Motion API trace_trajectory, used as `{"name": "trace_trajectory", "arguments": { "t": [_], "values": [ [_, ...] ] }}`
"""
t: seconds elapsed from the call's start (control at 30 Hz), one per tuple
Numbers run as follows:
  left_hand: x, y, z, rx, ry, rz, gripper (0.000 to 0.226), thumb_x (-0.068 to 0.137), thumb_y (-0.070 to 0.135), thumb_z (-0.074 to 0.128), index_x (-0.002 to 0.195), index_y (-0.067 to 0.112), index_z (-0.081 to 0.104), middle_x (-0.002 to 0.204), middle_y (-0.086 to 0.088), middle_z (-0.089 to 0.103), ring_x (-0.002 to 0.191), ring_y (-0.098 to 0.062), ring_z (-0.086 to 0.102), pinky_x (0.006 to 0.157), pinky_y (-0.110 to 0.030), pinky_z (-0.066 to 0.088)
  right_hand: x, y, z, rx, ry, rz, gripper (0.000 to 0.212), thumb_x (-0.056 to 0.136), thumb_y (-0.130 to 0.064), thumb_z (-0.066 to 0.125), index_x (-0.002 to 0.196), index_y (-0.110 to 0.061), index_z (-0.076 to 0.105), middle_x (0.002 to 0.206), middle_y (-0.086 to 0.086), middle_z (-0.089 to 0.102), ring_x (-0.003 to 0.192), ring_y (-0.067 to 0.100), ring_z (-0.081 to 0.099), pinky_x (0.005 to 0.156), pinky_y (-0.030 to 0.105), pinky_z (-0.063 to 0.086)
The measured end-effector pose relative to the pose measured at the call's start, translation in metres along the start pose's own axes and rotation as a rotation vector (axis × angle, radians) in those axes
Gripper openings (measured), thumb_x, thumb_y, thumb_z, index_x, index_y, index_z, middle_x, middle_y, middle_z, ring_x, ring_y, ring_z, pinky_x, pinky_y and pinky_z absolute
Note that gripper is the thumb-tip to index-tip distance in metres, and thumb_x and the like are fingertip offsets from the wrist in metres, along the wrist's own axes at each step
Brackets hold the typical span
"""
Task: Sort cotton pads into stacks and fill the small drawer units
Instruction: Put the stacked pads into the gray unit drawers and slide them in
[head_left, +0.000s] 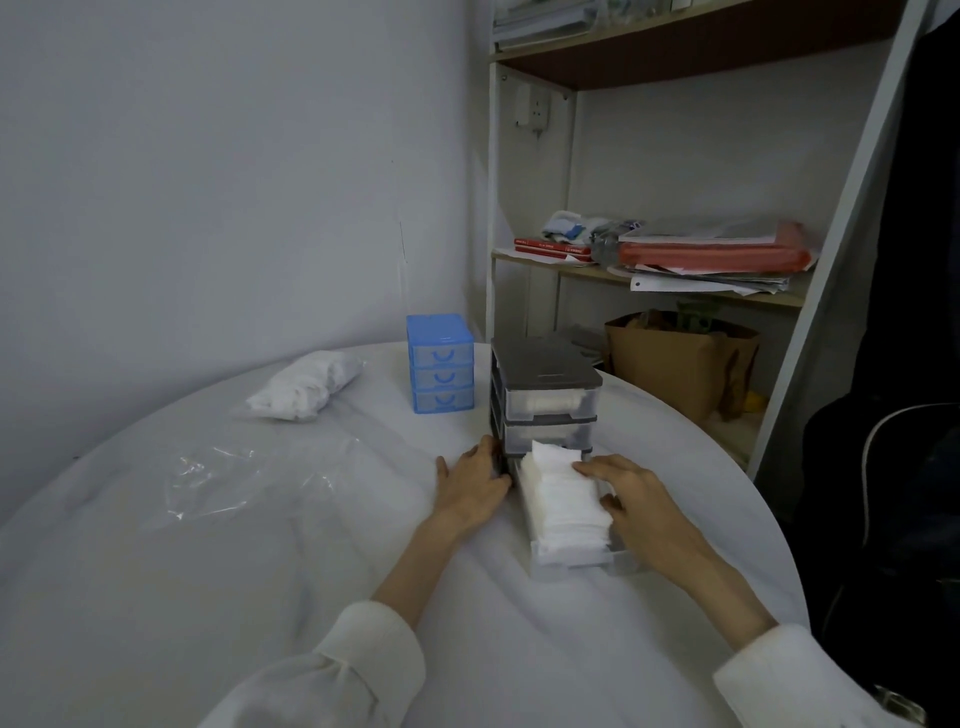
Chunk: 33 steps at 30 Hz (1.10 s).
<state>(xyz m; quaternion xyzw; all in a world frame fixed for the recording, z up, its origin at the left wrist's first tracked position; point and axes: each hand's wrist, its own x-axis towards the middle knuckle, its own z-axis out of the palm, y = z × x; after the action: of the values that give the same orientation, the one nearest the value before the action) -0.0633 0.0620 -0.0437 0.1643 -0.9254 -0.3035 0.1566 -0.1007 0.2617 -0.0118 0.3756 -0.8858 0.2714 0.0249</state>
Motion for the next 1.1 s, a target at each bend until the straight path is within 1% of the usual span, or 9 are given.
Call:
{"name": "trace_trajectory", "arguments": {
  "t": [0.07, 0.2, 0.33, 0.57, 0.73, 0.87, 0.97, 1.07, 1.1],
  "values": [
    [0.001, 0.000, -0.001, 0.002, -0.002, -0.005, 0.028, 0.091, 0.021, 0.047, 0.118, 0.014, 0.042, 0.122, -0.005, 0.059, 0.119, -0.025, 0.049, 0.113, -0.049, 0.010, 0.001, 0.000, -0.001, 0.014, -0.007, 0.012, 0.041, 0.093, -0.009, 0.053, 0.133, -0.015, 0.047, 0.138, 0.004, 0.046, 0.121, 0.018, 0.047, 0.097, 0.013, 0.034],
    [-0.001, 0.000, -0.002, 0.005, -0.006, 0.003, 0.027, 0.091, 0.021, 0.047, 0.117, 0.014, 0.041, 0.121, -0.005, 0.059, 0.119, -0.025, 0.049, 0.113, -0.051, 0.010, 0.003, 0.001, -0.006, 0.005, -0.023, 0.012, 0.044, 0.090, -0.006, 0.056, 0.133, -0.015, 0.050, 0.140, 0.004, 0.047, 0.125, 0.020, 0.046, 0.105, 0.023, 0.034],
    [-0.001, 0.000, -0.003, 0.006, -0.010, 0.005, 0.025, 0.092, 0.022, 0.046, 0.116, 0.014, 0.042, 0.120, -0.005, 0.060, 0.119, -0.025, 0.049, 0.113, -0.051, 0.009, 0.002, 0.001, -0.006, 0.067, -0.016, 0.025, 0.043, 0.089, -0.005, 0.057, 0.130, -0.017, 0.052, 0.138, 0.003, 0.049, 0.123, 0.021, 0.047, 0.104, 0.028, 0.038],
    [-0.005, 0.003, -0.006, 0.041, -0.009, 0.003, 0.025, 0.092, 0.023, 0.044, 0.115, 0.015, 0.041, 0.120, -0.004, 0.060, 0.120, -0.024, 0.048, 0.113, -0.053, 0.008, 0.003, 0.001, -0.010, 0.110, 0.029, 0.042, 0.036, 0.090, -0.005, 0.056, 0.124, -0.018, 0.056, 0.132, 0.003, 0.054, 0.117, 0.022, 0.051, 0.102, 0.029, 0.040],
    [-0.008, 0.004, -0.004, 0.147, 0.027, 0.006, 0.025, 0.091, 0.029, 0.043, 0.113, 0.016, 0.041, 0.117, -0.005, 0.060, 0.116, -0.025, 0.050, 0.110, -0.054, 0.016, 0.003, -0.002, -0.006, 0.104, 0.085, 0.072, 0.032, 0.089, -0.005, 0.058, 0.120, -0.016, 0.059, 0.126, 0.006, 0.059, 0.112, 0.023, 0.055, 0.099, 0.027, 0.041],
    [-0.008, 0.006, -0.003, 0.184, 0.067, 0.010, 0.019, 0.090, 0.027, 0.041, 0.106, 0.017, 0.043, 0.111, -0.010, 0.062, 0.110, -0.028, 0.053, 0.107, -0.051, 0.024, 0.003, -0.014, 0.002, 0.101, 0.159, 0.116, 0.030, 0.091, -0.010, 0.057, 0.120, -0.013, 0.053, 0.123, 0.006, 0.059, 0.109, 0.023, 0.057, 0.096, 0.025, 0.042],
    [-0.010, 0.005, -0.005, 0.124, 0.061, 0.018, 0.015, 0.090, 0.022, 0.041, 0.104, 0.016, 0.042, 0.108, -0.012, 0.063, 0.109, -0.029, 0.054, 0.108, -0.050, 0.024, 0.002, -0.020, 0.004, 0.084, 0.136, 0.113, 0.032, 0.092, -0.012, 0.056, 0.123, -0.013, 0.049, 0.124, 0.005, 0.058, 0.108, 0.023, 0.057, 0.095, 0.023, 0.041],
    [-0.012, 0.002, -0.004, 0.087, 0.043, 0.034, 0.021, 0.092, 0.019, 0.042, 0.113, 0.014, 0.041, 0.113, -0.010, 0.062, 0.114, -0.026, 0.052, 0.111, -0.049, 0.018, 0.001, -0.015, 0.000, 0.115, 0.082, 0.097, 0.035, 0.092, -0.015, 0.056, 0.126, -0.017, 0.047, 0.128, 0.004, 0.057, 0.111, 0.023, 0.056, 0.098, 0.026, 0.041],
    [-0.013, 0.002, -0.003, 0.062, 0.052, 0.037, 0.023, 0.092, 0.017, 0.043, 0.114, 0.013, 0.040, 0.113, -0.009, 0.062, 0.114, -0.026, 0.052, 0.111, -0.048, 0.019, 0.001, -0.012, -0.002, 0.116, 0.067, 0.085, 0.036, 0.092, -0.016, 0.055, 0.127, -0.018, 0.047, 0.128, 0.003, 0.056, 0.111, 0.023, 0.056, 0.100, 0.028, 0.041]
  ]
}}
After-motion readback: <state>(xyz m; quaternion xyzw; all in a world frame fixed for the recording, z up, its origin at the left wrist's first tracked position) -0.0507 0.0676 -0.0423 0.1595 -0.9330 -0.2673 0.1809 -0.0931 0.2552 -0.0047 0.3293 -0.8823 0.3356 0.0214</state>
